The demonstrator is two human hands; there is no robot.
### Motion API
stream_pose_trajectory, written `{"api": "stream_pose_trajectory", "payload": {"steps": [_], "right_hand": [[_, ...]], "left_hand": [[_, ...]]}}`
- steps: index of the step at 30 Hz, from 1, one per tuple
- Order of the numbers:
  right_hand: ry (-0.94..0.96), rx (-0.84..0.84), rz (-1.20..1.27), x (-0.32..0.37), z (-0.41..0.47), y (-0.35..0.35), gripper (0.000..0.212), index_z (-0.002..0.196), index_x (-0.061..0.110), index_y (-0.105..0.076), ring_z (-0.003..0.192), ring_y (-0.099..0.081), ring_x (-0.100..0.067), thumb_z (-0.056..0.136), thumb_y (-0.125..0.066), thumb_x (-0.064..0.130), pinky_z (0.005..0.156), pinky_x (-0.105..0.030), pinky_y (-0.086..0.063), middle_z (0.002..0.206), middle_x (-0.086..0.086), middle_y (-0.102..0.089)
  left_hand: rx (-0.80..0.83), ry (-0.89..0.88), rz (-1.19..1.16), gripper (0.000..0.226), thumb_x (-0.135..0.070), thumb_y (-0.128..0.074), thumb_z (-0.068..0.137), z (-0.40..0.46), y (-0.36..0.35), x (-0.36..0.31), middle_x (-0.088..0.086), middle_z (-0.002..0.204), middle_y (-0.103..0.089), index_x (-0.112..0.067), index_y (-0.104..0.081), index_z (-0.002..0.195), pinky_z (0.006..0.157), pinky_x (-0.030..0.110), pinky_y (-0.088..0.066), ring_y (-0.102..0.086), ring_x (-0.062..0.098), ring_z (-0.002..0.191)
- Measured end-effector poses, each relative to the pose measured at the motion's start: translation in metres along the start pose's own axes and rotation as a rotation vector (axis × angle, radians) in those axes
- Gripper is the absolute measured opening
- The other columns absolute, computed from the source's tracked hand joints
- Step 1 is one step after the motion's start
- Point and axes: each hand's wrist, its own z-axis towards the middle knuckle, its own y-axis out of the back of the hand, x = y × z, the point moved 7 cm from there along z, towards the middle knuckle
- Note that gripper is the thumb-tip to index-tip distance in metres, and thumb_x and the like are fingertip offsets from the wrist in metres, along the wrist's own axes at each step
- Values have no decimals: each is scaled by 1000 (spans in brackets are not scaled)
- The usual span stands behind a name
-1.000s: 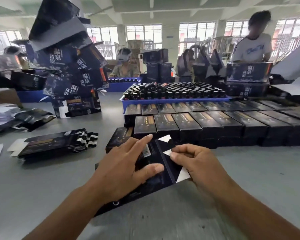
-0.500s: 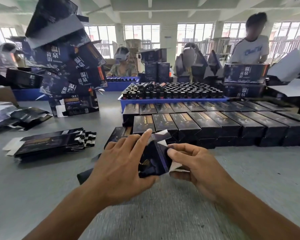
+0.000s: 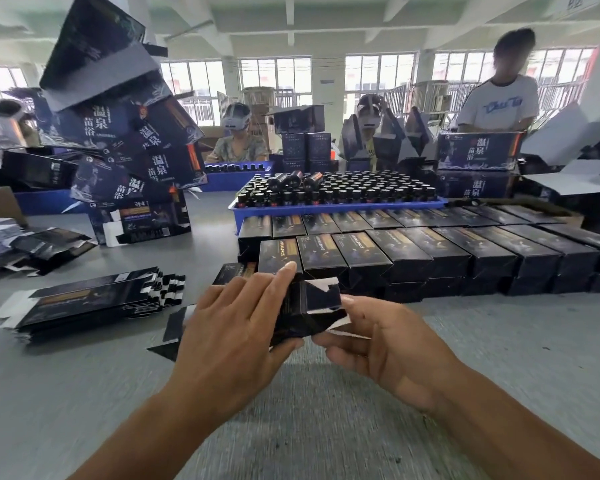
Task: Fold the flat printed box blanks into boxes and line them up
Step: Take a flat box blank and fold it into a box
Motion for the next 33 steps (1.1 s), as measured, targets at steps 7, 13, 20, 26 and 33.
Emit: {"api": "stream_pose_trajectory", "payload": {"steps": [7, 13, 20, 26, 33], "right_hand": [[-198, 95, 30, -9, -6, -5, 34, 114, 2, -64, 75, -75, -30, 86, -61, 22, 53, -30, -59, 100, -26, -74], [-213, 41, 50, -11, -5, -4, 22, 101, 5, -64, 64, -73, -27, 102, -48, 20, 47, -29, -57, 85, -18, -74], [-93, 18, -41, -5, -3, -2, 22, 88, 7, -79, 66, -71, -21, 89, -62, -7, 44, -26, -55, 89, -16, -76], [82, -115, -208, 14, 1, 17, 33, 110, 9, -71, 73, -69, -21, 89, -58, -12, 58, -34, -59, 95, -17, -75], [164, -80, -453, 27, -3, 18, 45, 116, 23, -70, 58, -61, -11, 81, -66, -6, 47, -22, -47, 83, -12, -65]], "left_hand": [[-62, -106, 53, 63, -31, -85, 67, -1, 6, -14, 7, 114, -65, -19, -58, 122, 83, 40, -35, -62, 30, 99], [48, -89, 53, 68, -27, -94, 58, 1, 0, -19, 10, 127, -65, -20, -65, 119, 85, 44, -36, -62, 33, 111], [44, -87, -24, 72, -25, -94, 56, 2, 2, -22, 11, 124, -68, -18, -56, 117, 77, 41, -35, -67, 33, 104], [-33, -152, -61, 32, -41, -52, 76, -1, 9, -32, 15, 134, -63, -20, -49, 100, 99, 48, -35, -54, 39, 131], [36, -172, -203, 68, -80, -55, 73, -3, 1, -37, -1, 124, -67, -25, -58, 113, 99, 45, -50, -61, 28, 124]]}}
